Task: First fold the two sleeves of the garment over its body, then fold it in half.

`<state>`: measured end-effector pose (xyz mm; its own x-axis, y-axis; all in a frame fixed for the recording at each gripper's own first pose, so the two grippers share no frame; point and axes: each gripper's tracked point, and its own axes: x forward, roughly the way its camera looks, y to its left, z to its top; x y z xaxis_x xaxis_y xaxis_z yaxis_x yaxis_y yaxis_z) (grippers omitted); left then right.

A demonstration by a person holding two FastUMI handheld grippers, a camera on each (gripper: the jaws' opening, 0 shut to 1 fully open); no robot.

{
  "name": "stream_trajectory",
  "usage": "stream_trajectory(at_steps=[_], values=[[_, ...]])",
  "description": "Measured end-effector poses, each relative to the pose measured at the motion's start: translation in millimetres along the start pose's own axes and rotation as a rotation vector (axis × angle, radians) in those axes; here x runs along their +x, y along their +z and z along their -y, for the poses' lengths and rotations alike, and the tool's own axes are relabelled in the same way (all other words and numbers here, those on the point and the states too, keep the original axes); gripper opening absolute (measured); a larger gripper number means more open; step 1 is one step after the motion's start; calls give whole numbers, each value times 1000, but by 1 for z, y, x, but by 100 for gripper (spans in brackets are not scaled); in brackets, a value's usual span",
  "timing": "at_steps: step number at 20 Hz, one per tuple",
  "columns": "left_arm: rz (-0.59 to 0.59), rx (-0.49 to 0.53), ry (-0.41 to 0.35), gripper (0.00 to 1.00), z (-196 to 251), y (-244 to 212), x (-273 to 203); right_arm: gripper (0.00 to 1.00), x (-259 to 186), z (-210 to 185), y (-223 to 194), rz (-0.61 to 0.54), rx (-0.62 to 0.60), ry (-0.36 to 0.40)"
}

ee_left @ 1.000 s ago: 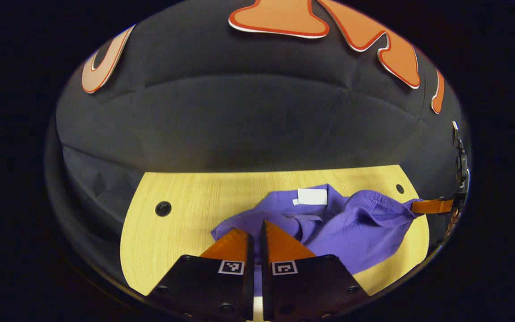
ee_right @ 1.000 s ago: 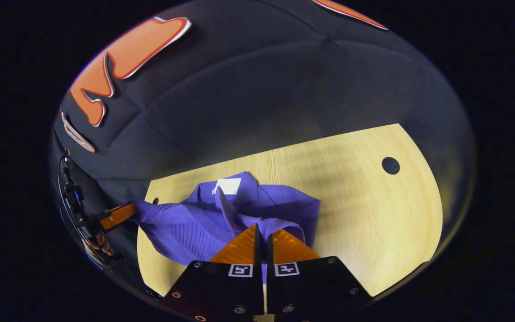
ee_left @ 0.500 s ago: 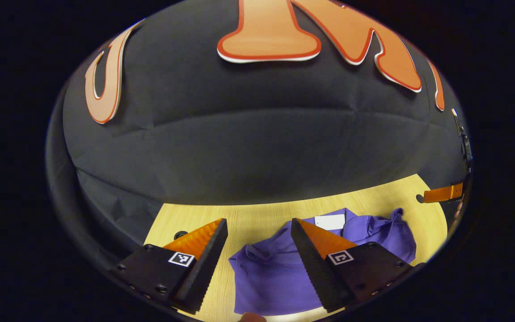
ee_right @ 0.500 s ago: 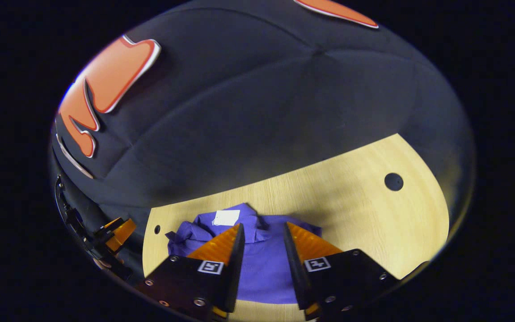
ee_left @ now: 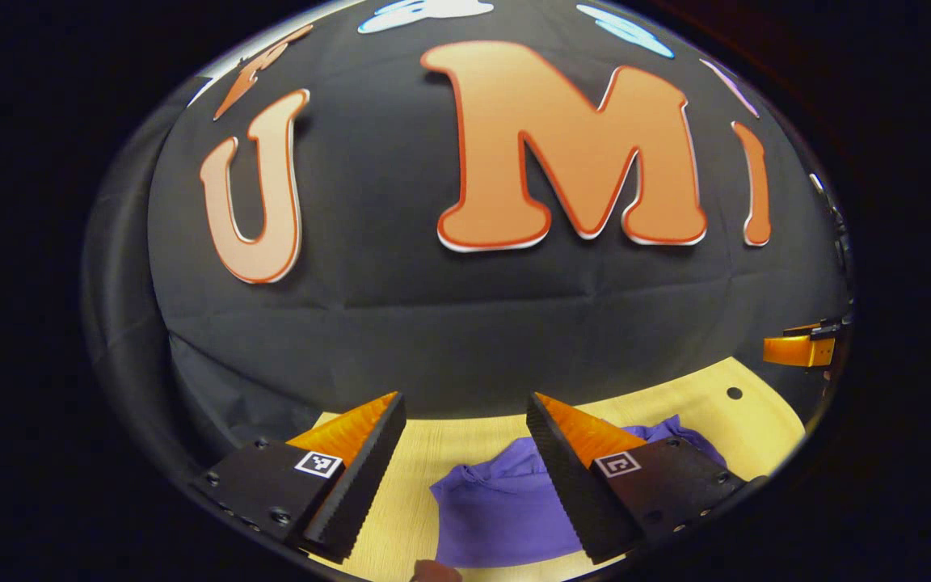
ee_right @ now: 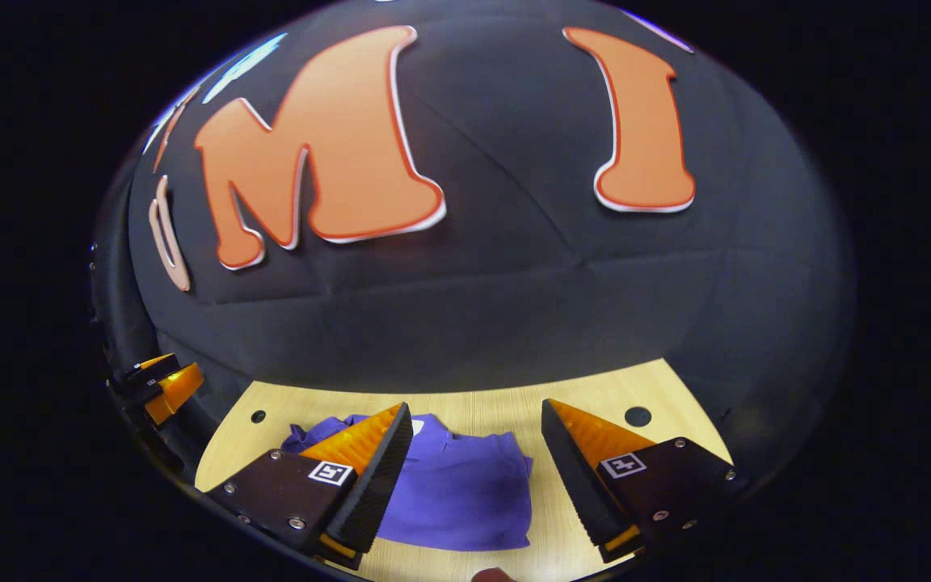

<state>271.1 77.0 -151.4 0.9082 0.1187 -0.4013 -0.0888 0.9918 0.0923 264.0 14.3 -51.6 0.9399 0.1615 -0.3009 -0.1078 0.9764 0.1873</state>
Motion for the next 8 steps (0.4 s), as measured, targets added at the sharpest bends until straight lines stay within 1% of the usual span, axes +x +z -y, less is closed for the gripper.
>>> stream_trajectory(at_steps=[3,4,5,6,8], values=[[51,-35,-18,97,2,15,-39,95,-38,-15,14,77,-38,-17],[77,-44,-27,99,1,20,-52,95,-51,-20,16,99,-45,-17],[106,-48,-31,97,1,26,-66,95,-61,-23,17,113,-47,-20],[139,-39,-45,99,1,31,-82,95,-73,-28,16,128,-53,-16],[196,-28,-56,97,2,37,-103,95,-94,-39,11,156,-67,-10]])
